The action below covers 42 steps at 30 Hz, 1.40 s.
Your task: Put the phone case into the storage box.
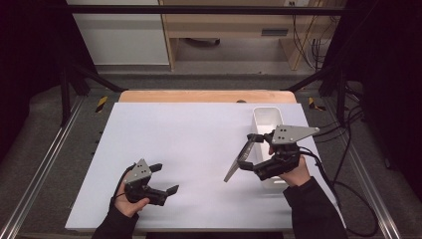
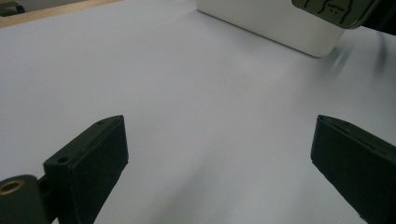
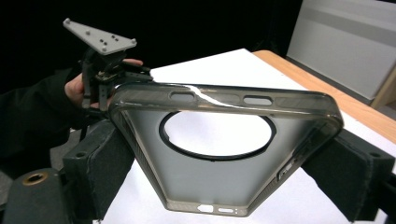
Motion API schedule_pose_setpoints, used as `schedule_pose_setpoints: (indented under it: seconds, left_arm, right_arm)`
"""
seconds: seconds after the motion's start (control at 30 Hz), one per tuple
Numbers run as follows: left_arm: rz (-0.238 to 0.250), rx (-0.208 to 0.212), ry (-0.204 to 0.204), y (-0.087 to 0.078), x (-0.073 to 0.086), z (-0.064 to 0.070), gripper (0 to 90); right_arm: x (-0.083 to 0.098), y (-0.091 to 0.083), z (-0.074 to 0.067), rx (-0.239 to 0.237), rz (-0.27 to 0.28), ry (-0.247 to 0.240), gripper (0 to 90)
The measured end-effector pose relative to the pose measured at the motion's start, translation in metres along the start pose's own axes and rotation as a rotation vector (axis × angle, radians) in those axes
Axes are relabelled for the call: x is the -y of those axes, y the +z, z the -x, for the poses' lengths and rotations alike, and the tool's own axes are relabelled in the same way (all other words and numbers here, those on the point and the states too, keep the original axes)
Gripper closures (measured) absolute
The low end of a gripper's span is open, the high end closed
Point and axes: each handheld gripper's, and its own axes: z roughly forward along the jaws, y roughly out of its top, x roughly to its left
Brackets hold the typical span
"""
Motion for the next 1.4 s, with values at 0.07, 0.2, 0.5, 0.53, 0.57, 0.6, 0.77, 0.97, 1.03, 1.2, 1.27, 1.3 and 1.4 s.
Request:
schedule_pose_setpoints:
  seconds: [0.07, 0.2, 0.5, 0.53, 0.57, 0.6, 0.77, 0.97, 1.03, 1.2, 1.27, 1.3, 1.4]
  left_arm:
    - [0.000, -0.007, -0.005, -0.002, 0.002, -0.002, 3.6]
    - [0.005, -0.017, -0.009, -0.005, 0.004, -0.004, 3.6]
    - [0.020, -0.065, -0.019, -0.012, 0.008, -0.011, 3.2]
    - [0.021, -0.071, -0.019, -0.012, 0.008, -0.011, 3.1]
    - [0.022, -0.073, -0.019, -0.013, 0.009, -0.012, 3.1]
    - [0.022, -0.079, -0.017, -0.013, 0.009, -0.012, 2.9]
    - [0.023, -0.103, -0.020, -0.016, 0.012, -0.016, 2.3]
    - [0.042, -0.144, -0.027, -0.022, 0.015, -0.023, 1.8]
    - [0.046, -0.160, -0.033, -0.025, 0.017, -0.026, 1.8]
    - [0.060, -0.193, -0.051, -0.029, 0.021, -0.034, 1.6]
    - [0.070, -0.208, -0.057, -0.032, 0.022, -0.037, 1.6]
    - [0.074, -0.211, -0.061, -0.032, 0.022, -0.038, 1.5]
    - [0.080, -0.223, -0.069, -0.034, 0.024, -0.041, 1.2]
  right_arm:
    - [-0.002, -0.002, 0.001, 0.016, 0.005, 0.002, 13.0]
    - [-0.007, -0.005, 0.001, 0.044, 0.011, 0.002, 13.0]
    - [-0.017, -0.008, 0.004, 0.104, 0.017, 0.013, 13.0]
    - [-0.018, -0.008, 0.005, 0.107, 0.018, 0.014, 13.0]
    - [-0.019, -0.008, 0.005, 0.110, 0.017, 0.015, 13.0]
    - [-0.019, -0.009, 0.005, 0.114, 0.016, 0.016, 13.0]
    - [-0.024, -0.011, 0.007, 0.137, 0.018, 0.019, 13.0]
    - [-0.029, -0.014, 0.010, 0.165, 0.022, 0.032, 13.0]
    - [-0.031, -0.014, 0.012, 0.173, 0.021, 0.032, 13.0]
    - [-0.033, -0.014, 0.013, 0.190, 0.021, 0.035, 13.0]
    - [-0.034, -0.014, 0.014, 0.197, 0.022, 0.039, 13.0]
    - [-0.035, -0.015, 0.015, 0.203, 0.022, 0.042, 13.0]
    - [-0.038, -0.015, 0.017, 0.219, 0.019, 0.049, 13.0]
